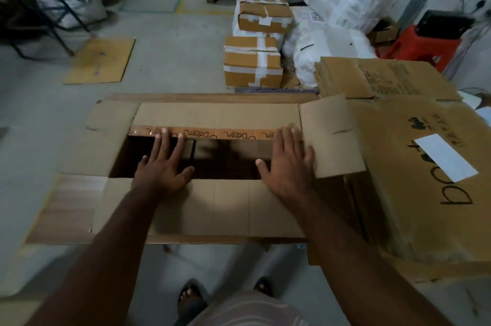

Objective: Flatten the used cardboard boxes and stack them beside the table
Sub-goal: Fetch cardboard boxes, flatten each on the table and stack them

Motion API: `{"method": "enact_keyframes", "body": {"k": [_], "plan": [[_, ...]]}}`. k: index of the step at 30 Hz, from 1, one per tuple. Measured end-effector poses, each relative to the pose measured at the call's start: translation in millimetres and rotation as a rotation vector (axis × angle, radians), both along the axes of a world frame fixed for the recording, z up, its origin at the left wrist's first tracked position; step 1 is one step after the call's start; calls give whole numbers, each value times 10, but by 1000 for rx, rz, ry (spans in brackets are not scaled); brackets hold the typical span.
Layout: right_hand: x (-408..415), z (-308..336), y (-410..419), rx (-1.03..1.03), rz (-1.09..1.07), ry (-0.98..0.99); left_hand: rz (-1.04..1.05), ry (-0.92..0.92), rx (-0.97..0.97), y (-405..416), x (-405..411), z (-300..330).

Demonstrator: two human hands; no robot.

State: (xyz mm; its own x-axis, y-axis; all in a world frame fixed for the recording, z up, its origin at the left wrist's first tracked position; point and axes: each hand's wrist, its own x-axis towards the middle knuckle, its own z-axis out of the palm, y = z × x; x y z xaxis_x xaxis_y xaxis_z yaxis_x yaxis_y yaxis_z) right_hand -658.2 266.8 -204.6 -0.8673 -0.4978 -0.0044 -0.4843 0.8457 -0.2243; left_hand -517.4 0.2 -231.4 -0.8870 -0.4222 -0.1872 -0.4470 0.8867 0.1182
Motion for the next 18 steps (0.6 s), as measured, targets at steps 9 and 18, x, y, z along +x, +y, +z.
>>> {"method": "enact_keyframes", "body": {"k": [9,18], "plan": [[291,-88,-783,12,310,-111,28,56,10,54,28,32],[-510,222,-1203,6,242,205,14,252,-34,114,109,-15]]}}
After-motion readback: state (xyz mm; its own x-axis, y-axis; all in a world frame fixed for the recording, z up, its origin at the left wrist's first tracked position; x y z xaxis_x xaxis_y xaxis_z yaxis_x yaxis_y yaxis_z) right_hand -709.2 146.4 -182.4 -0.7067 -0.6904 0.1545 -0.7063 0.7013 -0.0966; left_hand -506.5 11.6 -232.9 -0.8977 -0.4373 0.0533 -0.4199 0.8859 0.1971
